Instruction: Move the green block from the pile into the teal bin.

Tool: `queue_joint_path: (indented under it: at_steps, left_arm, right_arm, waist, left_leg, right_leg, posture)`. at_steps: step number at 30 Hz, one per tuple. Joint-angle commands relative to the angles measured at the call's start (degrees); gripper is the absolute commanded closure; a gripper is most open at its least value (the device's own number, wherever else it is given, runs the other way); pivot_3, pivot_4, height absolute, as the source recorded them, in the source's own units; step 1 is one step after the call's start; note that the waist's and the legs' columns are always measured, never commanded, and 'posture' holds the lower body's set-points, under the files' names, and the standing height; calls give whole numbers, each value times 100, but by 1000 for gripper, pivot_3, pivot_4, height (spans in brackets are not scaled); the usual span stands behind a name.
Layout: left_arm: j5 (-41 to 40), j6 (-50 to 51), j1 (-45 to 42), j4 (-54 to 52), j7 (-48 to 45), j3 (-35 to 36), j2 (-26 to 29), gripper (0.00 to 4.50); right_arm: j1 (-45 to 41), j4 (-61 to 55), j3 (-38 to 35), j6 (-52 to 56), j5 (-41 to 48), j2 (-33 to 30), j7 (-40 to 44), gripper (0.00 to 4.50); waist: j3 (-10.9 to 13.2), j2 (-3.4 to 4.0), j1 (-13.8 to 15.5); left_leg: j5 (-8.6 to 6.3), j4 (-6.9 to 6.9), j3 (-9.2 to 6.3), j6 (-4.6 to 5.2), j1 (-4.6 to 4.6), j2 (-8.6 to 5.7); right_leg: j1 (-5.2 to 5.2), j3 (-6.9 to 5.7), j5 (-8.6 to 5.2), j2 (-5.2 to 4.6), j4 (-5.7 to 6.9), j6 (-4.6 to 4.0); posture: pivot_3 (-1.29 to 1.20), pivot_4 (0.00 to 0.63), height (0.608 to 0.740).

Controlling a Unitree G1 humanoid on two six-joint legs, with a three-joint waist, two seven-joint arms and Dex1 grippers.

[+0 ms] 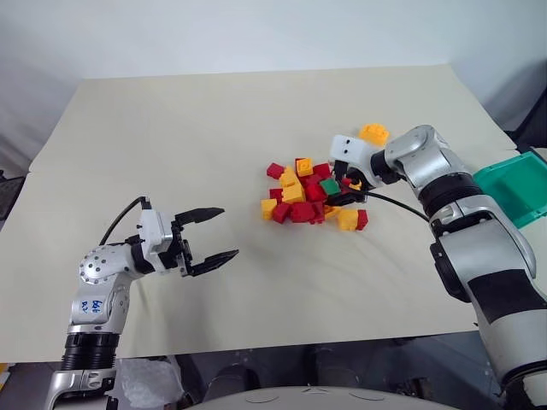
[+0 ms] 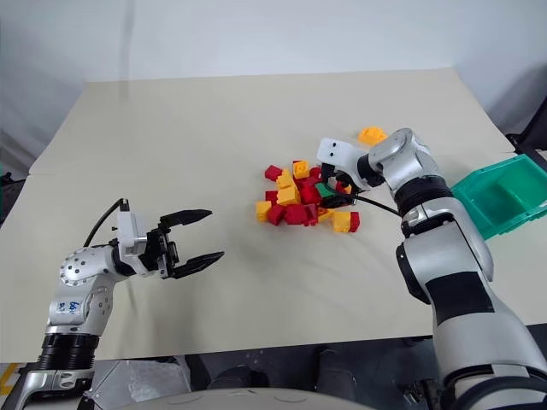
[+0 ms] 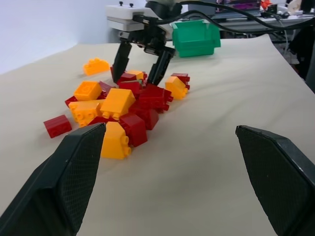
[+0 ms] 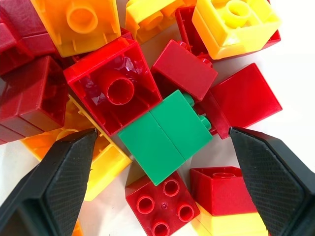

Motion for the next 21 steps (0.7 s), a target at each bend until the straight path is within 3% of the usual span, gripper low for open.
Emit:
queue_joint_path:
  at_steps: [1, 4, 10, 21]
  left_arm:
    - [-122, -13, 32, -209, 76, 99, 52, 0]
    - [-115, -16, -6, -183, 100, 83, 59, 0]
    - [-116, -30, -89, -86, 91, 74, 77, 0]
    - [-104, -42, -248, 80, 63, 16, 21, 0]
  right_arm:
    - [-112, 143, -183, -34, -93, 91, -143, 23]
    - [-105, 198, -238, -11, -169, 134, -142, 617]
    - [-140, 201, -429, 80, -160, 148, -153, 2461]
    - [-126, -207, -866, 419, 86, -199, 355, 2474]
  waist:
    - [0, 0, -2]
    - [0, 0, -10]
    - [0, 0, -15]
    - [0, 1, 15]
  left_leg:
    - [0, 1, 0, 0, 1, 0]
    - [0, 3, 0, 0, 4, 0]
    - [1, 8, 1, 1, 9, 0]
    - [1, 9, -1, 1, 3, 0]
  right_leg:
    - [0, 1, 0, 0, 2, 0]
    - [0, 5, 0, 0, 6, 0]
    - [0, 14, 2, -1, 14, -3]
    - [0, 11, 3, -1, 10, -4]
  posture:
    - [0, 150, 740]
    - [0, 150, 740]
    - [0, 150, 740]
    - [0, 150, 740]
